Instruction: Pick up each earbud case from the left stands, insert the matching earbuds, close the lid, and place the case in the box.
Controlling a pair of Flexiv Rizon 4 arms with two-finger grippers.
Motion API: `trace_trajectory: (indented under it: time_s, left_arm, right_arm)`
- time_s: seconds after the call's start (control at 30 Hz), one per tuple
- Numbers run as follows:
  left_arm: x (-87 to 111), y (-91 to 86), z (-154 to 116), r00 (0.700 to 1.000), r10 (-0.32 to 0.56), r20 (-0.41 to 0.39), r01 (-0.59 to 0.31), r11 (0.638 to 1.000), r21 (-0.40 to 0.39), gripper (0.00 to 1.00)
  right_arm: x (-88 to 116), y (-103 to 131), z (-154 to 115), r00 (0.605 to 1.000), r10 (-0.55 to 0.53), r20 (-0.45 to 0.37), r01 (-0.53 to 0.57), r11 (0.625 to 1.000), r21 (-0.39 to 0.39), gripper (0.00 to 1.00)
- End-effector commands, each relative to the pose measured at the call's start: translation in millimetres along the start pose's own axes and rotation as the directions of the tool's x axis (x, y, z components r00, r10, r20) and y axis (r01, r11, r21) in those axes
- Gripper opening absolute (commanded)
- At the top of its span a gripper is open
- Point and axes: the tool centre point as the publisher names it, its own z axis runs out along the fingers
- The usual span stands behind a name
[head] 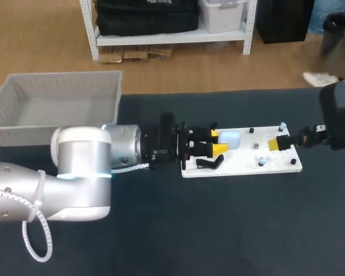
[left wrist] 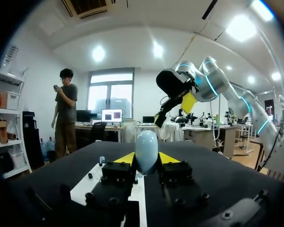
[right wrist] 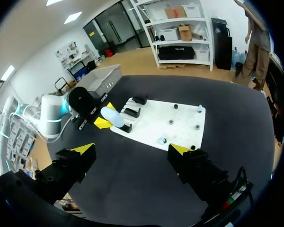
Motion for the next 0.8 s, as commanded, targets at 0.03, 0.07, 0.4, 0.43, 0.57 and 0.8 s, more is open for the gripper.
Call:
trace_trajectory:
  time_s: [0.03,0.07,0.4,0.43,0.57,0.8]
  left_arm:
    - [0.8,-3.3,1,1.000,0.002,0.001,-0.002,1.000,-0.012,0.00]
    - [0.8,-3.3,1,1.000,0.002,0.001,-0.002,1.000,-0.012,0.00]
    - [0.8,-3.3,1,1.000,0.002,0.001,-0.002,1.000,-0.012,0.00]
    - [0.8,-3.3,1,1.000,0.002,0.001,-0.002,1.000,-0.012,0.00]
    - [0.8,-3.3,1,1.000,0.002,0.001,-0.002,1.000,-0.012,0.00]
    - [0.8,-3.3,1,1.000,0.002,0.001,-0.002,1.000,-0.012,0.00]
  right_arm:
    - [-1,7,8,1.000,0.004,-0.003,-0.004,1.000,0.012,1.00]
    - [-2,8,10,1.000,0.005,-0.008,-0.005,1.000,0.011,1.00]
    - [-2,19,35,0.998,-0.002,-0.070,0.004,1.000,0.018,1.00]
    - [-1,20,37,0.997,-0.005,-0.076,0.007,1.000,0.019,1.00]
    - [-2,26,44,0.996,-0.004,-0.092,0.006,1.000,0.014,1.00]
    - [-3,28,56,0.993,-0.004,-0.115,0.006,1.000,0.012,1.00]
